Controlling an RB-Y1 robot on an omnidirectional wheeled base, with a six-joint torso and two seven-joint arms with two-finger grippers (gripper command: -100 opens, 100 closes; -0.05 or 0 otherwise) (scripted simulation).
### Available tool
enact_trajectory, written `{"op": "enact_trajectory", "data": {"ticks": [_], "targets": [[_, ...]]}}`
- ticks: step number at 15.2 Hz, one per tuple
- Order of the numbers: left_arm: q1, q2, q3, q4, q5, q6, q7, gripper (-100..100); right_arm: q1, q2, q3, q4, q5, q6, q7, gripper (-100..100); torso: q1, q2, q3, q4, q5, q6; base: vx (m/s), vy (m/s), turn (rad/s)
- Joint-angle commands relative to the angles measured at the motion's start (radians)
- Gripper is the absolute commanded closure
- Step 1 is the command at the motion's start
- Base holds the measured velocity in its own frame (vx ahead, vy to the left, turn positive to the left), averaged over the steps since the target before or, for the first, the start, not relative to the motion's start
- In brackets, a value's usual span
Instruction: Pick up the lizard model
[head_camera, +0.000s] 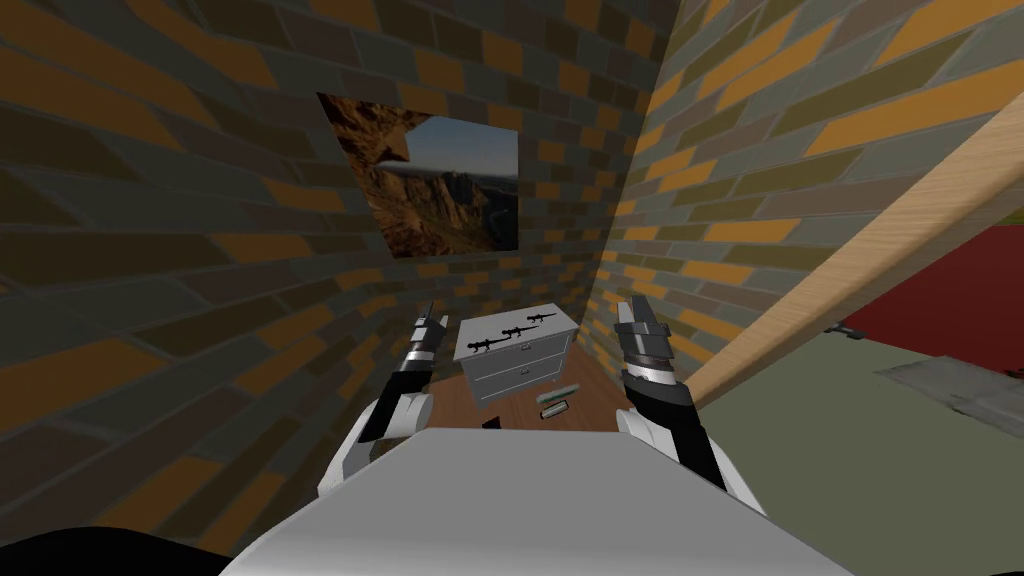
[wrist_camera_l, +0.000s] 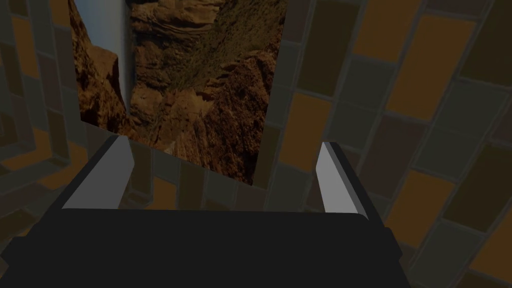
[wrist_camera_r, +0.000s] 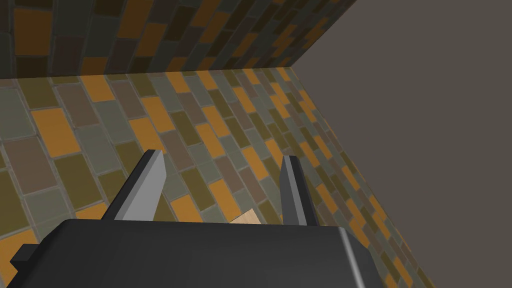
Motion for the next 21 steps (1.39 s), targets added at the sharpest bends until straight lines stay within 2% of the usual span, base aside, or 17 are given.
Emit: {"op": "enact_trajectory", "data": {"ticks": [1,2,3,5,6,8,9,11,12,14,15,17,18,19,21], "targets": [[-0.01,0.007,0.005,0.01,-0.003,0.05,0.027,-100,0.0,0.0,0.0,0.0,0.0,0.0,0.0,0,0.0,0.0,0.0,0.0,0.0,0.0,0.02,-0.003,-0.101],[-0.01,0.007,0.005,0.01,-0.003,0.05,0.027,-100,0.0,0.0,0.0,0.0,0.0,0.0,0.0,0,0.0,0.0,0.0,0.0,0.0,0.0,0.014,-0.001,-0.039],[-0.02,0.015,0.011,0.024,-0.006,0.088,0.064,-100,0.0,0.0,0.0,0.0,0.0,0.0,0.0,0,0.0,0.0,0.0,0.0,0.0,0.0,0.019,-0.003,-0.108],[-0.02,0.015,0.011,0.024,-0.006,0.105,0.064,-100,0.0,0.0,0.0,0.0,0.0,0.0,0.0,0,0.0,0.0,0.0,0.0,0.0,0.0,0.014,0.0,-0.077],[-0.03,0.022,0.018,0.039,-0.01,0.137,0.102,-100,0.0,0.0,0.0,0.0,0.0,0.0,0.0,0,0.0,0.0,0.0,0.0,0.0,0.0,0.018,-0.004,-0.103],[-0.03,0.022,0.018,0.039,-0.01,0.162,0.102,-100,0.0,0.0,0.0,0.0,0.0,0.0,0.0,0,0.0,0.0,0.0,0.0,0.0,0.0,0.019,0.0,-0.083],[-0.041,0.028,0.025,0.054,-0.013,0.192,0.142,-100,0.0,0.0,0.0,0.0,0.0,0.0,0.0,0,0.0,0.0,0.0,0.0,0.0,0.0,0.018,-0.001,-0.108],[-0.041,0.028,0.025,0.054,-0.013,0.221,0.142,-100,0.0,0.0,0.0,0.0,0.0,0.0,0.0,0,0.0,0.0,0.0,0.0,0.0,0.0,0.018,-0.001,-0.089],[-0.052,0.032,0.032,0.07,-0.017,0.252,0.182,-100,0.0,0.0,0.0,0.0,0.0,0.0,0.0,0,0.0,0.0,0.0,0.0,0.0,0.0,0.019,-0.003,-0.105],[-0.052,0.032,0.032,0.07,-0.017,0.281,0.182,-100,0.0,0.0,0.0,0.0,0.0,0.0,0.0,0,0.0,0.0,0.0,0.0,0.0,0.0,0.017,-0.001,-0.09],[-0.063,0.036,0.039,0.087,-0.021,0.309,0.224,-100,0.0,0.0,0.0,0.0,0.0,0.0,0.0,0,0.0,0.0,0.0,0.0,0.0,0.0,0.018,-0.001,-0.137],[-0.063,0.036,0.039,0.087,-0.021,0.343,0.224,-100,0.0,0.0,0.0,0.0,0.0,0.0,0.0,0,0.0,0.0,0.0,0.0,0.0,0.0,0.017,0.003,-0.092],[-0.063,0.036,0.039,0.087,-0.021,0.343,0.224,-100,0.0,0.0,0.0,0.0,0.0,0.0,0.0,0,0.0,0.0,0.0,0.0,0.0,0.0,0.01,0.001,0.01],[-0.074,0.038,0.047,0.104,-0.025,0.381,0.267,-100,0.0,0.0,0.0,0.0,0.0,0.0,0.0,0,0.0,0.0,0.0,0.0,0.0,-0.001,0.014,-0.004,-0.129],[-0.074,0.038,0.047,0.104,-0.025,0.406,0.267,-100,0.0,0.0,0.0,0.0,0.0,0.0,0.0,0,0.0,0.0,0.0,0.0,0.0,0.0,0.015,0.003,-0.093]]}}
